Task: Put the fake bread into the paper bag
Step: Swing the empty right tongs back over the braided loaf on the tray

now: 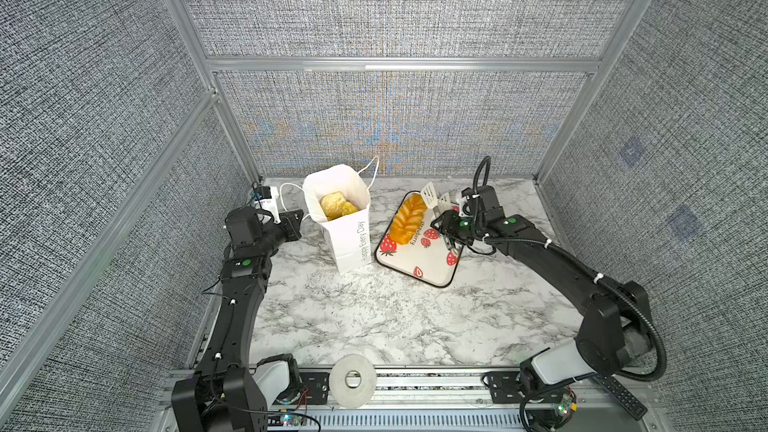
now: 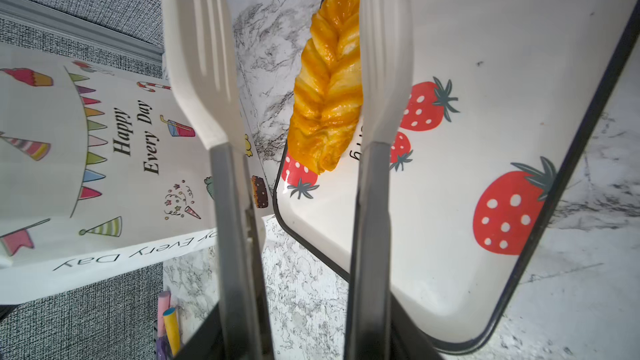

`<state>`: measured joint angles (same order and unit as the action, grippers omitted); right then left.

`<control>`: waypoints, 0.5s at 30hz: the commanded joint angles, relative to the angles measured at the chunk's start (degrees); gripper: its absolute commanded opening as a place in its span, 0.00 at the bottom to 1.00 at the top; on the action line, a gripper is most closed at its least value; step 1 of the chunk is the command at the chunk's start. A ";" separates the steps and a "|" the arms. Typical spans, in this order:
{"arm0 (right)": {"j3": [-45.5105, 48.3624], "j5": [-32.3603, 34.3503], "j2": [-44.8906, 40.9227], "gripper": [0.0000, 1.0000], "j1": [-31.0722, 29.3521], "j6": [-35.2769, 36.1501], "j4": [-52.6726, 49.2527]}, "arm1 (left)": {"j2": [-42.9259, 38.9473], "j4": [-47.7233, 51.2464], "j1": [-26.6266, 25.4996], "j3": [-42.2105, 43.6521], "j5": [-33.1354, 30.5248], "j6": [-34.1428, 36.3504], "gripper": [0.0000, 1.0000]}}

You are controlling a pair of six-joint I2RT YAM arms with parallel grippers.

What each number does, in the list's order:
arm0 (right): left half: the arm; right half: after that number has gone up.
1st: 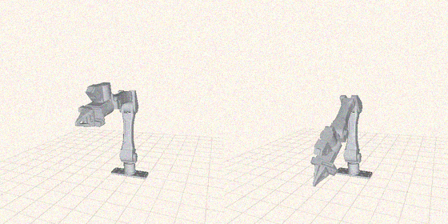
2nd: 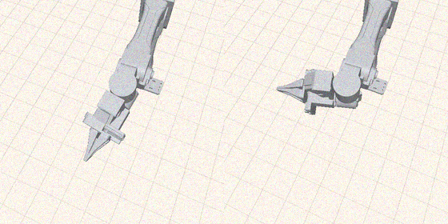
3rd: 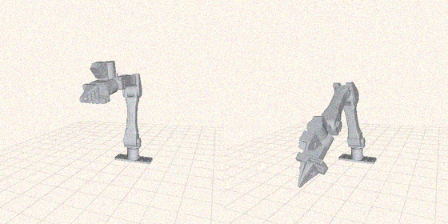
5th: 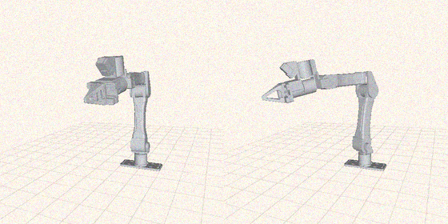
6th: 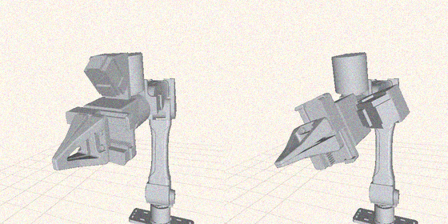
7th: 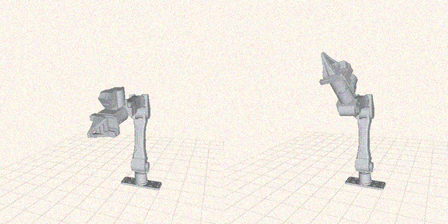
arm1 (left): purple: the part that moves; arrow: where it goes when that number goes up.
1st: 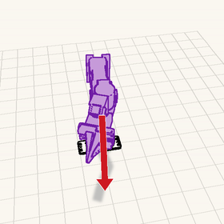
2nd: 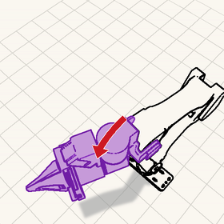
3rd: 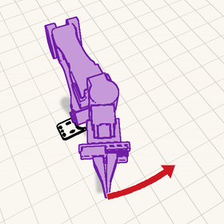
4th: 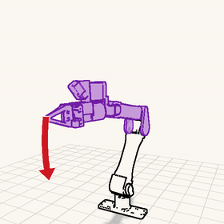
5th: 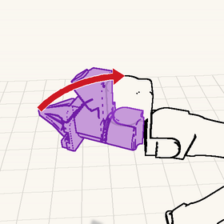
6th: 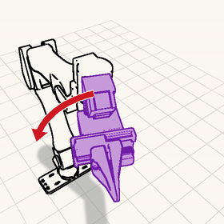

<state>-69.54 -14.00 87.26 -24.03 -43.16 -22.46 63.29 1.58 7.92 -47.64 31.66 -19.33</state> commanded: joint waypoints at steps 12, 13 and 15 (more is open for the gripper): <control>-2.07 -2.68 5.87 0.49 0.12 -2.35 -0.30 | -0.11 -0.37 0.01 -0.21 0.51 0.34 0.00; -2.18 -2.86 6.28 0.49 0.07 -2.36 -0.19 | -0.16 -0.38 -0.01 -0.19 0.51 0.30 0.00; -2.36 -3.38 7.04 0.49 0.11 -2.44 -0.04 | -0.21 -0.35 0.00 -0.19 0.51 0.30 0.00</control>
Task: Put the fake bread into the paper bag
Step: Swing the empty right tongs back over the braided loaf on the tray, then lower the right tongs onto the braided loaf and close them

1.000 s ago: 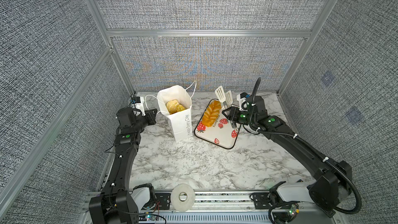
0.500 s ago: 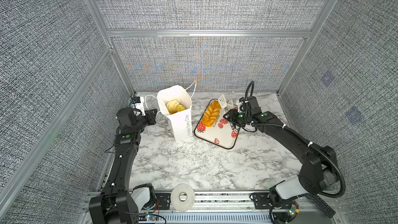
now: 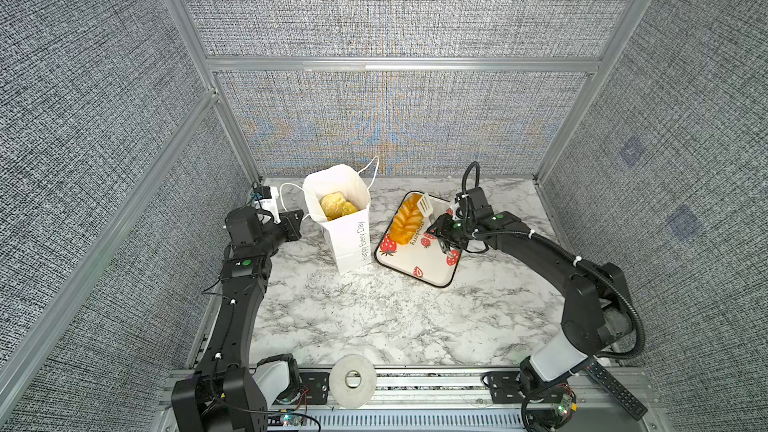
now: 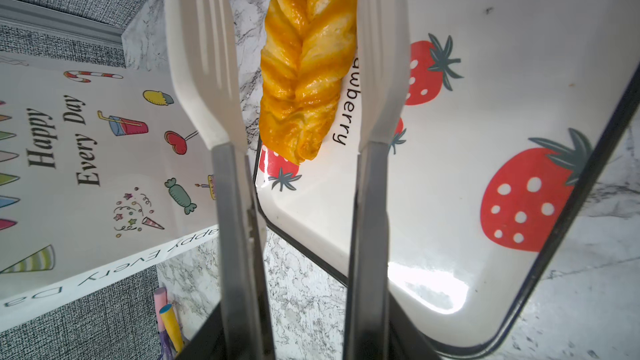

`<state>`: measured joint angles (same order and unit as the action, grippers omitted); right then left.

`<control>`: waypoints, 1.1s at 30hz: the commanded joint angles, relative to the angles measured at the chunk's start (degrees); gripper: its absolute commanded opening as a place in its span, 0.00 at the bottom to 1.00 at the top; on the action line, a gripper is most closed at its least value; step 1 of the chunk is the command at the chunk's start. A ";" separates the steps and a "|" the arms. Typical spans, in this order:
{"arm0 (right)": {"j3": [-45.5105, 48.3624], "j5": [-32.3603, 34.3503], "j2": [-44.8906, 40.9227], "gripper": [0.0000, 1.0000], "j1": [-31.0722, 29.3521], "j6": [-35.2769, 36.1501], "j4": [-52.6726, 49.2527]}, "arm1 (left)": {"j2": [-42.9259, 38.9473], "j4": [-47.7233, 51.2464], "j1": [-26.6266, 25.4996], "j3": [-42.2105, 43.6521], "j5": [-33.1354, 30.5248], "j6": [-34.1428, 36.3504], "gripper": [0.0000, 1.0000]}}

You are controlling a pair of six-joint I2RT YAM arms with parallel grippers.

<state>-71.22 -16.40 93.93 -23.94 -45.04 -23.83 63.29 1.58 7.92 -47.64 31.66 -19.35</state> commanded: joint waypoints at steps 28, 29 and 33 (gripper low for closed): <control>-0.23 -3.96 6.98 0.49 -0.12 -2.28 4.83 | -0.28 -0.27 0.04 -0.26 0.35 0.39 0.00; -0.23 -3.97 7.15 0.49 -0.14 -2.40 4.92 | -0.31 -0.27 -0.02 -0.32 0.35 0.37 0.00; -0.37 -4.24 7.91 0.49 -0.14 -2.51 5.31 | -0.32 -0.27 0.05 -0.26 0.33 0.49 0.00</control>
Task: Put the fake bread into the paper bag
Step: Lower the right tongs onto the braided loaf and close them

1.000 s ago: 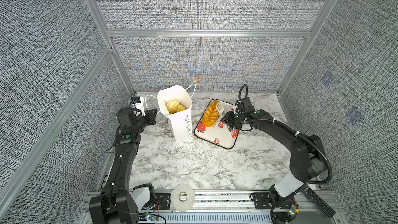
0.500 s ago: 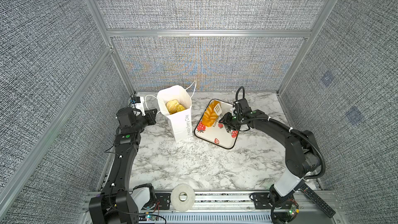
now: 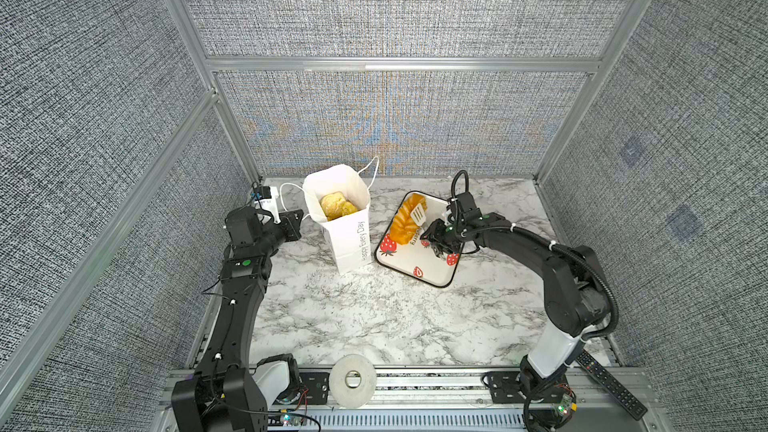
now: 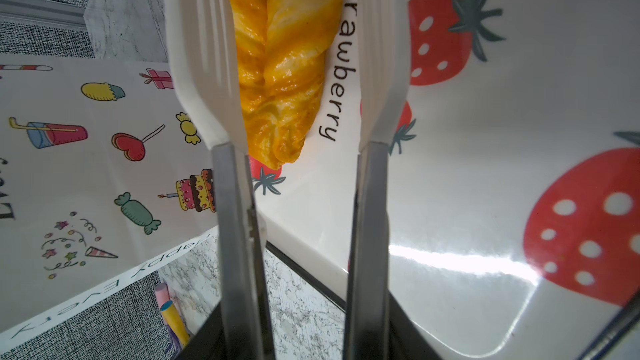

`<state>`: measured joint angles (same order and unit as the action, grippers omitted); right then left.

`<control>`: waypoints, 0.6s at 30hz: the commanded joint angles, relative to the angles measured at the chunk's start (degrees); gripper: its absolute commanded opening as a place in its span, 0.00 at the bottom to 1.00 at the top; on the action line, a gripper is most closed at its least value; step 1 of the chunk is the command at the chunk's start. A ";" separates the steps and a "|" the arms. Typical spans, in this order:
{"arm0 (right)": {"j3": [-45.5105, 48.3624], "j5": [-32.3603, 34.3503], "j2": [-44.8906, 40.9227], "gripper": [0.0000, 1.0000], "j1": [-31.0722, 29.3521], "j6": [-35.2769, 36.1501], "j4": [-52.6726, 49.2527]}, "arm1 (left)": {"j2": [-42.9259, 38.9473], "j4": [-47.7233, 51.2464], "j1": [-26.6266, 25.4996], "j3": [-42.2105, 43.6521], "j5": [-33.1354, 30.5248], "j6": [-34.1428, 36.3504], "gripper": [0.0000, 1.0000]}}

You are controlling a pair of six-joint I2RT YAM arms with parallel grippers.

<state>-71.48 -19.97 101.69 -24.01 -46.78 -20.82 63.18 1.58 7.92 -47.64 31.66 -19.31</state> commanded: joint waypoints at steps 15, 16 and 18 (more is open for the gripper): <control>-2.06 -1.22 3.14 0.49 -0.51 -0.97 2.80 | -0.15 -0.18 0.02 -0.26 0.34 0.49 0.00; -2.12 -1.22 3.17 0.49 -0.51 -0.94 2.80 | -0.15 -0.23 0.01 -0.34 0.33 0.49 0.00; -2.26 -1.13 3.46 0.49 -0.51 -0.92 2.72 | -0.15 -0.20 0.12 -0.32 0.34 0.50 0.00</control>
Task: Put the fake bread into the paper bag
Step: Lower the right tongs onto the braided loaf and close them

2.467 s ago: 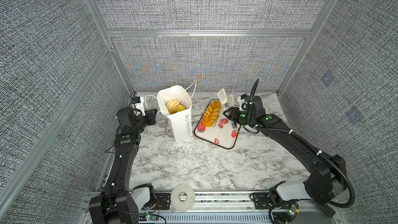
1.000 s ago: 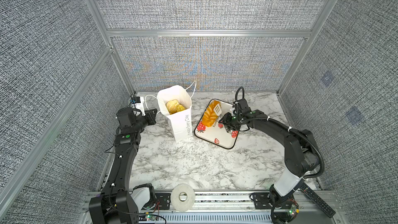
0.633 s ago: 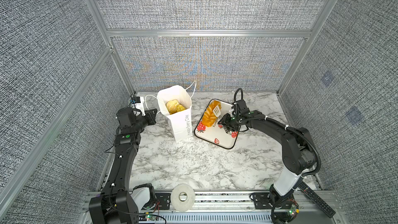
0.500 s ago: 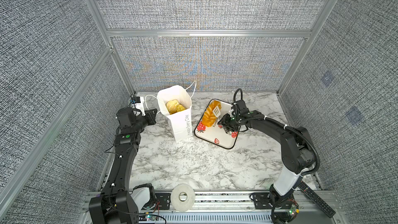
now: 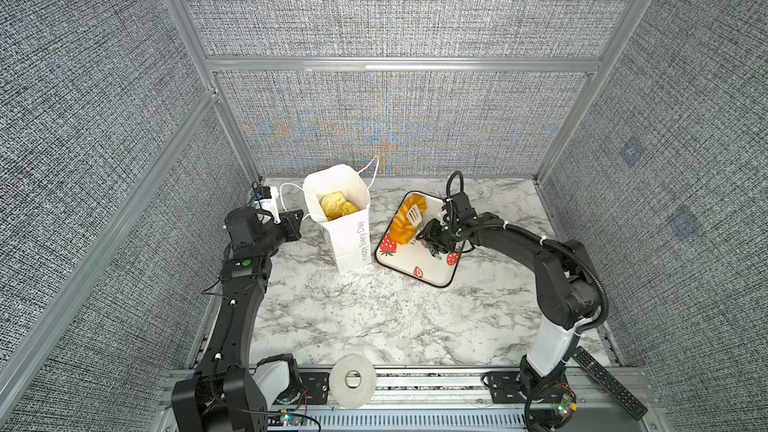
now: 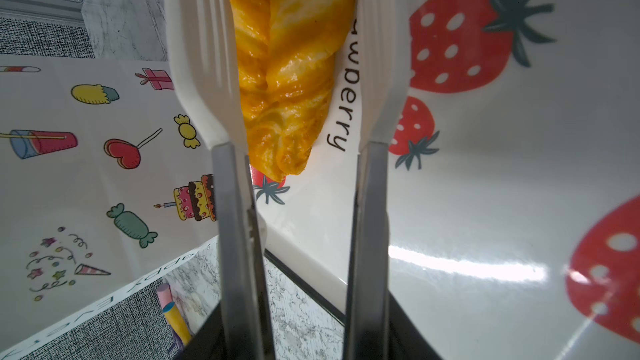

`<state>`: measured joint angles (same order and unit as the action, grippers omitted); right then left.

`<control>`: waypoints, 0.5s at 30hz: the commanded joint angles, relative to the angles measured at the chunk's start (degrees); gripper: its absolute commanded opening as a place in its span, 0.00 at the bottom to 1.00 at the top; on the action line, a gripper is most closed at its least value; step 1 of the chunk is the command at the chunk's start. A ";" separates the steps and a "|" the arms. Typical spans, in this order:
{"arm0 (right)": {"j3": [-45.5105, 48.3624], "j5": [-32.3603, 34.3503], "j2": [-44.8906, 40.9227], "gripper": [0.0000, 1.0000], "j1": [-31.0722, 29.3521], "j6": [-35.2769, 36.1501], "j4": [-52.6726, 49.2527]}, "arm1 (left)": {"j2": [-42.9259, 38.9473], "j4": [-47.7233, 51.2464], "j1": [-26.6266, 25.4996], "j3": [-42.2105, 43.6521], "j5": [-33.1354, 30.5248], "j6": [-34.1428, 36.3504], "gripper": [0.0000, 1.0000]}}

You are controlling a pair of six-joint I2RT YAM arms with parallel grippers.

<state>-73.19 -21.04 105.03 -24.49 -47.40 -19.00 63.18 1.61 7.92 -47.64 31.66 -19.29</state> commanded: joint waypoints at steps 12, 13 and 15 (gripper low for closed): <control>-1.47 0.03 1.88 0.48 -0.03 -0.18 0.59 | -0.20 -0.20 0.07 -0.26 0.40 0.46 0.00; -1.59 0.03 2.02 0.48 -0.03 -0.10 0.63 | -0.18 -0.20 0.06 -0.30 0.35 0.44 0.00; -1.84 0.04 2.26 0.47 0.01 -0.07 0.55 | -0.19 -0.22 0.03 -0.27 0.36 0.46 0.00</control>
<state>-74.48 -21.19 107.15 -24.49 -47.40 -19.07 63.18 1.61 7.97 -47.64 31.66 -19.29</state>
